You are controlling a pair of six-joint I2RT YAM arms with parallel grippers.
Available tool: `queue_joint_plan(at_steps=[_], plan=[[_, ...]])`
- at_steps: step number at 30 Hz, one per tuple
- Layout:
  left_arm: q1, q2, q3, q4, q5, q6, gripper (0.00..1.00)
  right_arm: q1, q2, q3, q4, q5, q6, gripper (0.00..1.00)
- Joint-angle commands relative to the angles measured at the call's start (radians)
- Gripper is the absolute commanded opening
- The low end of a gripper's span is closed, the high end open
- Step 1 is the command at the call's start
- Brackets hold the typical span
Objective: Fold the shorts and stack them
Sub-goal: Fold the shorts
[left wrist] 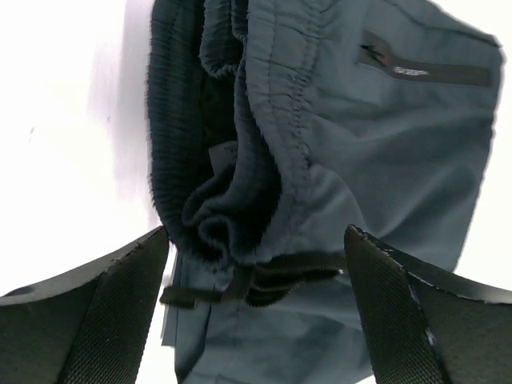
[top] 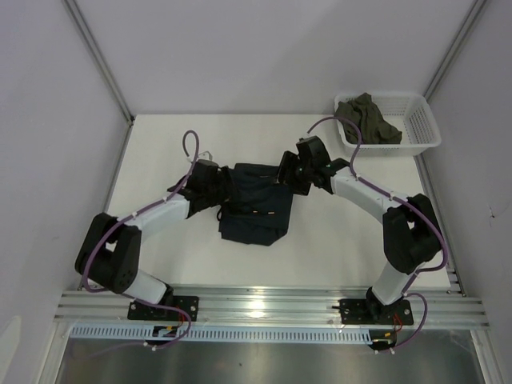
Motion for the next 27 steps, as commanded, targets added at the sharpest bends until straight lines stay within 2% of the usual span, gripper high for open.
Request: queue_joint_plan(at_steps=[1, 4, 5, 7, 8, 10, 11, 16, 18, 24, 27], plan=[[0.011, 0.063, 0.075, 0.021, 0.019, 0.033, 0.91, 0.000, 0.011, -0.002, 0.089, -0.012, -0.027, 0.68], [0.017, 0.097, 0.069, 0.049, 0.022, 0.035, 0.83, -0.004, 0.017, -0.014, 0.098, -0.012, -0.032, 0.65], [0.021, 0.103, 0.071, 0.064, 0.033, 0.033, 0.73, -0.004, 0.019, -0.022, 0.112, -0.012, -0.029, 0.63], [0.040, 0.120, 0.049, 0.111, 0.073, 0.027, 0.60, -0.012, 0.019, -0.042, 0.124, -0.020, -0.022, 0.62], [0.047, 0.126, 0.044, 0.121, 0.082, 0.024, 0.44, -0.013, 0.020, -0.048, 0.139, -0.024, -0.021, 0.61], [0.061, 0.128, 0.026, 0.136, 0.088, 0.026, 0.24, -0.018, 0.019, -0.066, 0.147, -0.026, -0.019, 0.60], [0.067, 0.121, 0.015, 0.142, 0.088, 0.024, 0.00, -0.020, 0.019, -0.069, 0.152, -0.024, -0.021, 0.59], [0.101, 0.037, -0.083, 0.277, 0.203, 0.023, 0.00, -0.024, 0.026, -0.108, 0.191, -0.041, -0.028, 0.57], [0.122, 0.013, -0.130, 0.328, 0.290, 0.019, 0.00, -0.030, 0.037, -0.118, 0.208, -0.063, -0.030, 0.55], [0.171, 0.061, -0.213, 0.400, 0.412, 0.018, 0.00, -0.026, 0.065, -0.183, 0.290, -0.118, -0.019, 0.44], [0.211, 0.115, -0.230, 0.474, 0.516, -0.008, 0.00, -0.015, 0.073, -0.238, 0.340, -0.158, -0.010, 0.38]])
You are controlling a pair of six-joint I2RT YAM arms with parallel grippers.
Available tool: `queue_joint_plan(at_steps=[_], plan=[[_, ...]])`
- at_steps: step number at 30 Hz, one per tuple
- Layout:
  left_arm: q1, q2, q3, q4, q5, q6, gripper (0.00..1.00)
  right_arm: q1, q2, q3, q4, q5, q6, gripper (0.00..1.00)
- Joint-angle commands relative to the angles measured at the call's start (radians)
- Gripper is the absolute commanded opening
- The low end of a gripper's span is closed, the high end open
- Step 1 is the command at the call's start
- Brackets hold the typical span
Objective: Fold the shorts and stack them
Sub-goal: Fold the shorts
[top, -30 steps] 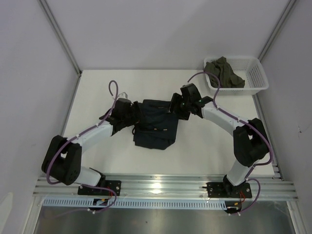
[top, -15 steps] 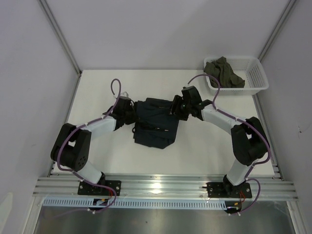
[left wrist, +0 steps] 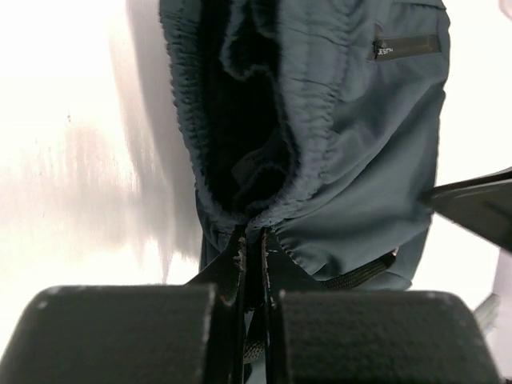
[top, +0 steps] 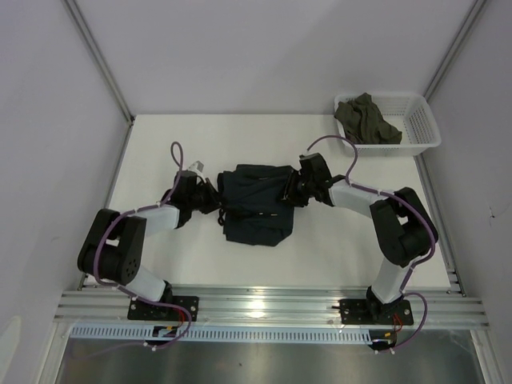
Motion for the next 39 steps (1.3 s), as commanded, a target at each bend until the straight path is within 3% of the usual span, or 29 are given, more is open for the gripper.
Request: queue_joint_plan(at_steps=[1, 5, 14, 19, 20, 23, 24, 26, 28, 31, 39], plan=[[0.047, 0.061, -0.028, 0.126, 0.178, -0.028, 0.00, 0.011, 0.013, -0.066, 0.125, -0.066, 0.013, 0.38], [0.061, 0.078, -0.043, 0.137, 0.177, -0.026, 0.00, 0.001, 0.026, -0.141, 0.202, -0.096, 0.033, 0.31], [0.103, 0.123, -0.012, -0.043, 0.020, 0.015, 0.00, -0.001, 0.022, -0.184, 0.211, -0.081, 0.016, 0.32], [0.103, 0.097, 0.026, -0.129, -0.035, 0.047, 0.00, -0.002, -0.078, -0.115, 0.142, -0.059, -0.038, 0.49], [0.104, 0.093, 0.025, -0.139, -0.044, 0.052, 0.00, -0.006, -0.095, -0.100, 0.107, -0.058, -0.045, 0.57], [0.102, 0.087, 0.054, -0.173, -0.058, 0.070, 0.05, -0.015, -0.150, -0.086, 0.081, -0.061, -0.064, 0.62], [0.102, 0.093, 0.066, -0.181, -0.058, 0.075, 0.09, -0.022, -0.161, -0.083, 0.072, -0.064, -0.065, 0.62], [0.102, 0.090, 0.069, -0.199, -0.060, 0.075, 0.44, -0.032, -0.181, -0.089, 0.062, -0.067, -0.070, 0.62], [0.102, 0.054, 0.049, -0.199, -0.081, 0.061, 0.70, -0.042, -0.194, -0.094, 0.055, -0.067, -0.075, 0.62], [0.102, -0.038, 0.013, -0.198, -0.127, 0.043, 0.94, -0.059, -0.219, -0.106, 0.047, -0.073, -0.079, 0.62], [0.033, -0.282, 0.018, -0.338, -0.273, 0.046, 0.98, -0.114, -0.276, -0.144, 0.045, -0.102, -0.088, 0.62]])
